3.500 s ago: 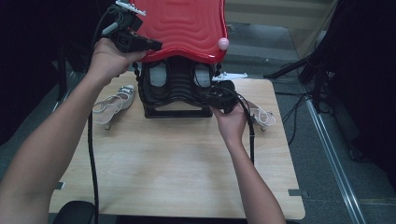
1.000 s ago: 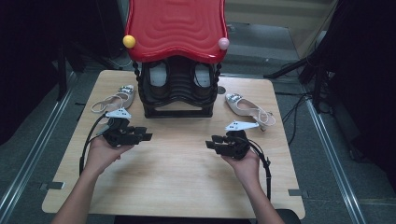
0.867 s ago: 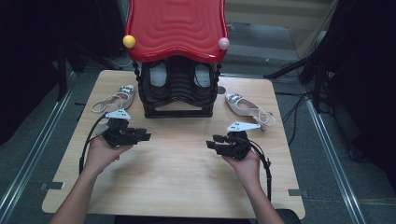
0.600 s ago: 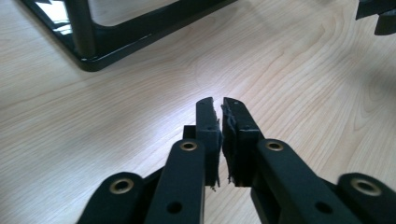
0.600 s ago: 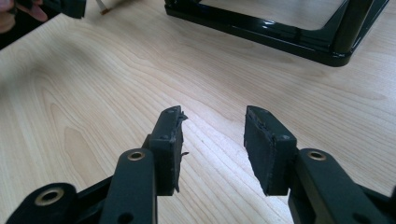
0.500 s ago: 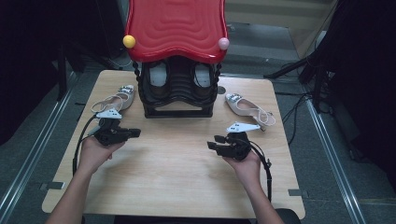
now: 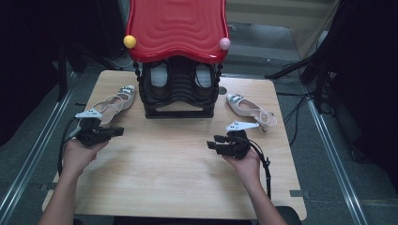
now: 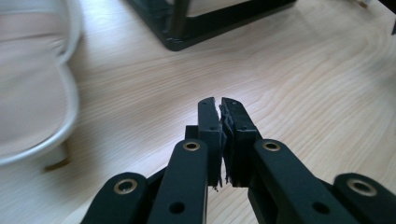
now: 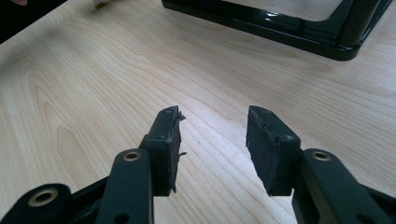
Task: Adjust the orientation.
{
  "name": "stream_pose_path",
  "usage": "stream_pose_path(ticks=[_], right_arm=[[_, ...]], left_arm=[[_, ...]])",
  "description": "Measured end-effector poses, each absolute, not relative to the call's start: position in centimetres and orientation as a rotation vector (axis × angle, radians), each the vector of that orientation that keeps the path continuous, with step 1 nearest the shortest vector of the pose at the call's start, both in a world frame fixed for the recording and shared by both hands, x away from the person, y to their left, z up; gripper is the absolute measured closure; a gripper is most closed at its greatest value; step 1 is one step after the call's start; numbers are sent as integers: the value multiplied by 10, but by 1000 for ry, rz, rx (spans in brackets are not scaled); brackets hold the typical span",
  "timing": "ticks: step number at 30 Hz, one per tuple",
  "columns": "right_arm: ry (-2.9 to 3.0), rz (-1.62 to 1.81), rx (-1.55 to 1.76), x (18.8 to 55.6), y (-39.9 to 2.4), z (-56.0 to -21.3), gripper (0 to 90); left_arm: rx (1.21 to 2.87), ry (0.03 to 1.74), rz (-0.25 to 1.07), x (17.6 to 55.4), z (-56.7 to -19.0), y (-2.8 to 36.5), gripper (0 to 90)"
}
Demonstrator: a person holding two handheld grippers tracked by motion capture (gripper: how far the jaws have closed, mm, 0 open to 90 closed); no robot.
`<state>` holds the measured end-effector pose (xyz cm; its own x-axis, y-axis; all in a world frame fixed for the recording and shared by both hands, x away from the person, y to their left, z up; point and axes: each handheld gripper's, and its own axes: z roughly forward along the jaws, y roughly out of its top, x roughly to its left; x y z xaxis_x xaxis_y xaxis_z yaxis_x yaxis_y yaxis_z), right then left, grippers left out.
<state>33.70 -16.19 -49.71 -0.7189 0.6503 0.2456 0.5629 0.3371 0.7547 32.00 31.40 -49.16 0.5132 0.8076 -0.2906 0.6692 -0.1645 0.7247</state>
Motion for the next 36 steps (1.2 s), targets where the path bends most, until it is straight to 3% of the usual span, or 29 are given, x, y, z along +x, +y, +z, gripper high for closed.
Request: stream_pose_path(ticks=[8,22,36], right_arm=[[2516,1341,1117,344,-156,-499,567],[2517,1313,1130,343,-157,-501,575],[2476,1306,1169,337,-170,-501,574]], left_arm=[[1871,1313,264,313,-496,344,872],[1758,1513,301,333,-515,392,875],[1739,1535,286,351,-517,381,878]])
